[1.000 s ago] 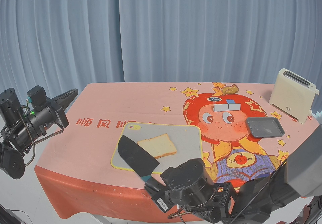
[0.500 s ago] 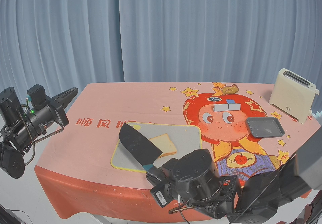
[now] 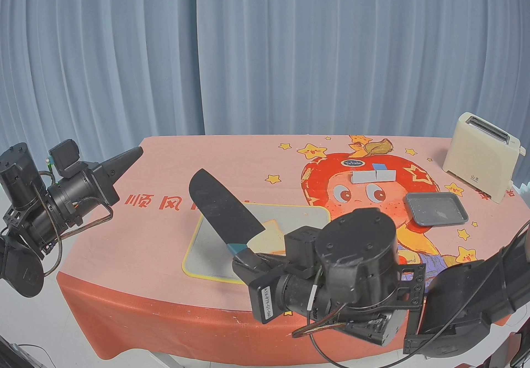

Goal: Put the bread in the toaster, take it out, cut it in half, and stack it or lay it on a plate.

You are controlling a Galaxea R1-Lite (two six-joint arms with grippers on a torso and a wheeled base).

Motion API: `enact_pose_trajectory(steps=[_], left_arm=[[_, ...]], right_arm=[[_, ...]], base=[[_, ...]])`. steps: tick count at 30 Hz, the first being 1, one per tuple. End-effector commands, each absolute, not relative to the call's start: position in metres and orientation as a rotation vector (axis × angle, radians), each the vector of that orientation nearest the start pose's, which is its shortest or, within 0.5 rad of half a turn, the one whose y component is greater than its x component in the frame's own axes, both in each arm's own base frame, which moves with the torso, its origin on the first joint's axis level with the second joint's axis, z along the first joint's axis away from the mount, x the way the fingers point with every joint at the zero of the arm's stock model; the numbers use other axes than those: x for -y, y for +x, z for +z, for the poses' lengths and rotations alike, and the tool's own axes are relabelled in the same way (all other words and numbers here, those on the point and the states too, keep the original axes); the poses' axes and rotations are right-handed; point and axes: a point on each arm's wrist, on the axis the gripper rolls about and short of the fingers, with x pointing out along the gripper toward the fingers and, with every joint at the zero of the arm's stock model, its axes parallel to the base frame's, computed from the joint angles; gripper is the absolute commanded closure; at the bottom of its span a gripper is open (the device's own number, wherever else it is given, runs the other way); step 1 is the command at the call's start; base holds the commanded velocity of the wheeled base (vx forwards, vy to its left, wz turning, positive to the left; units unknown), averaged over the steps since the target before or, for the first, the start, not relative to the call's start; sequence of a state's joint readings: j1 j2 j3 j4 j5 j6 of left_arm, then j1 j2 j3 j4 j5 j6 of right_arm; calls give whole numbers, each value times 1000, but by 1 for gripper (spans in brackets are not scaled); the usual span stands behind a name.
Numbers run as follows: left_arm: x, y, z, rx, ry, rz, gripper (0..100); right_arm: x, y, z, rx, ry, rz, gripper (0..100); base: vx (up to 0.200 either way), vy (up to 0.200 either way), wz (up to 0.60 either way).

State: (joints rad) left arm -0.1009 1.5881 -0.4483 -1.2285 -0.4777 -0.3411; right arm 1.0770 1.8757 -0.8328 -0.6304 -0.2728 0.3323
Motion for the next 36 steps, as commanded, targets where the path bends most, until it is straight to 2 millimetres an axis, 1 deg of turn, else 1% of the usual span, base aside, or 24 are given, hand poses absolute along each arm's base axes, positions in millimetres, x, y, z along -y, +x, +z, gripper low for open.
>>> enact_pose_trajectory(steps=[1, 4, 5, 10, 13, 15, 17, 19, 20, 23, 29, 30, 36], left_arm=[[38, 251, 180, -50, -398, -619, 100], [37, 252, 179, -58, -408, -618, 100], [37, 252, 178, -62, -408, -618, 0], [38, 250, 180, -57, -409, -627, 0], [40, 248, 174, -88, -414, -653, 0], [40, 247, 173, -95, -415, -665, 0], [41, 247, 171, -110, -428, -684, 0], [44, 246, 171, -140, -485, -713, 0], [49, 244, 172, -167, -539, -741, 0], [54, 242, 171, -229, -633, -780, 0], [64, 240, 164, -282, -653, -823, 0], [67, 240, 160, -305, -659, -830, 0], [81, 234, 154, -353, -662, -876, 0]], right_arm=[[-286, 172, 141, -446, 93, 706, 100], [-282, 175, 143, -438, 94, 688, 100], [-280, 175, 145, -431, 97, 683, 100], [-273, 179, 151, -416, 106, 662, 100], [-266, 185, 154, -400, 94, 641, 100], [-264, 186, 154, -397, 92, 638, 100], [-263, 187, 153, -399, 84, 634, 100], [-263, 187, 153, -400, 82, 634, 100], [-262, 187, 152, -400, 78, 634, 100], [-262, 186, 150, -404, 63, 634, 100], [-264, 182, 145, -417, 47, 644, 100], [-265, 182, 144, -420, 45, 646, 100], [-266, 180, 144, -411, 28, 657, 100]], base=[[0, 0, 0], [0, 0, 0], [0, 0, 0], [0, 0, 0], [0, 0, 0], [0, 0, 0], [0, 0, 0], [0, 0, 0], [0, 0, 0], [0, 0, 0], [0, 0, 0], [0, 0, 0], [0, 0, 0]])
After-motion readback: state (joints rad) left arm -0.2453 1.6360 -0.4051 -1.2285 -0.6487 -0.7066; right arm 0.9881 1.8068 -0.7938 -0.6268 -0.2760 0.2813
